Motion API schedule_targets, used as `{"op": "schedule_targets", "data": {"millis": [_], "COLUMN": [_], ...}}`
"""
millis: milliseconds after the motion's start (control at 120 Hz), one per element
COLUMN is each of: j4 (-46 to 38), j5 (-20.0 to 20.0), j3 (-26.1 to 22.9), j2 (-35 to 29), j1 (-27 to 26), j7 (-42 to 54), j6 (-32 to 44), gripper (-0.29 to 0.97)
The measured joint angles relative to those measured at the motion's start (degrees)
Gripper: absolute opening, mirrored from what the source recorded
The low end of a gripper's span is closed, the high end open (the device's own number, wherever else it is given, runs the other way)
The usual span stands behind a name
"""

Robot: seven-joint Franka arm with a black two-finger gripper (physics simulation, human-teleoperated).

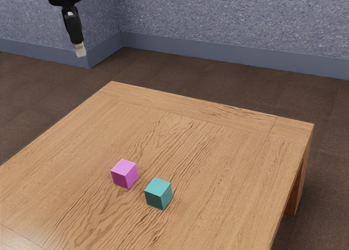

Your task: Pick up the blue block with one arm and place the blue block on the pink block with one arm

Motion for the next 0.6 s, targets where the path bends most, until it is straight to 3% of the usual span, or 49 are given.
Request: {"op": "schedule_targets", "data": {"millis": [208,450,600], "j4": [-0.58,-10.46,-17.09], "j5": [-0.25,-0.73,-0.96], "j3": [-0.73,-6.62,-9.37], "j2": [0.71,-2.37,0.34], "j1": [-2.25,1.26,-1.87], "j7": [3.2,7.72,13.65], "j6": [-0.87,-1.13,3.25], "gripper": [0.68,0.68,0.68]}}
